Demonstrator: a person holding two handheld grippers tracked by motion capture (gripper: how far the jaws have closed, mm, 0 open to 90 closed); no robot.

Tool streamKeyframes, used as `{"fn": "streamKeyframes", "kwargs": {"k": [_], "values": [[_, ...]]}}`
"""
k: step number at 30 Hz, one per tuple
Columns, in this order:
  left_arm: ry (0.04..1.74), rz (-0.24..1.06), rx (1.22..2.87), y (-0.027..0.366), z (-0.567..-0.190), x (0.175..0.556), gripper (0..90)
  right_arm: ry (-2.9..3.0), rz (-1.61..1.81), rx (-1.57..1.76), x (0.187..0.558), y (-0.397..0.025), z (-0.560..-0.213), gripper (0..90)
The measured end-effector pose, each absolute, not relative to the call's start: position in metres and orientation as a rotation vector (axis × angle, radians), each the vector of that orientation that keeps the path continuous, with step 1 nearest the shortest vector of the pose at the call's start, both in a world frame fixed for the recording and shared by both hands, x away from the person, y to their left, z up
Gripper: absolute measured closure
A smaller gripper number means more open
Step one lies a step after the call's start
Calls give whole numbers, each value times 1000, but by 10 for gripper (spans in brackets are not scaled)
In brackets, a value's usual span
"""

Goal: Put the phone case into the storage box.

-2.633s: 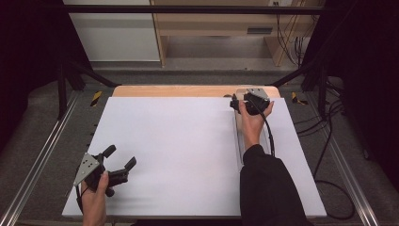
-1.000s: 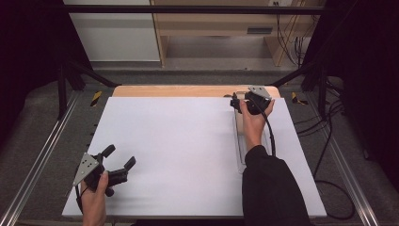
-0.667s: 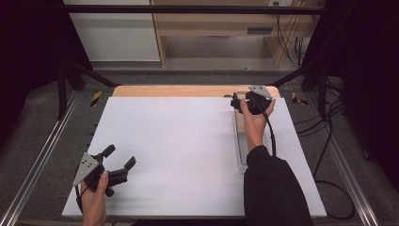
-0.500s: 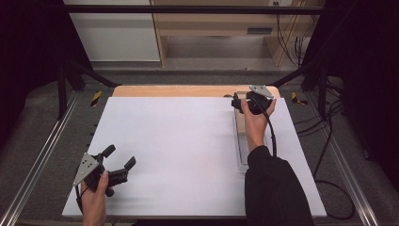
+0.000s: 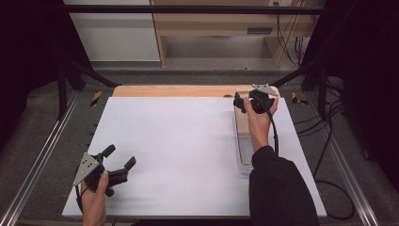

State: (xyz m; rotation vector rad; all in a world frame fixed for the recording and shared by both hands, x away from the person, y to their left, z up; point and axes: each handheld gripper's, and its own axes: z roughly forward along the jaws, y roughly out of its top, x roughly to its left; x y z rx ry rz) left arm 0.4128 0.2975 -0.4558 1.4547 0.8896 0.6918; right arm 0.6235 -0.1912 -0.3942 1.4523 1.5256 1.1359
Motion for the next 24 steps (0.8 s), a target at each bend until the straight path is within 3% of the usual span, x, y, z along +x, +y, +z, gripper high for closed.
{"fn": "streamKeyframes", "kwargs": {"k": [24], "values": [[897,697,1446,299,-456,412,34,1585,1166,1450,606,-203,-364,56]]}}
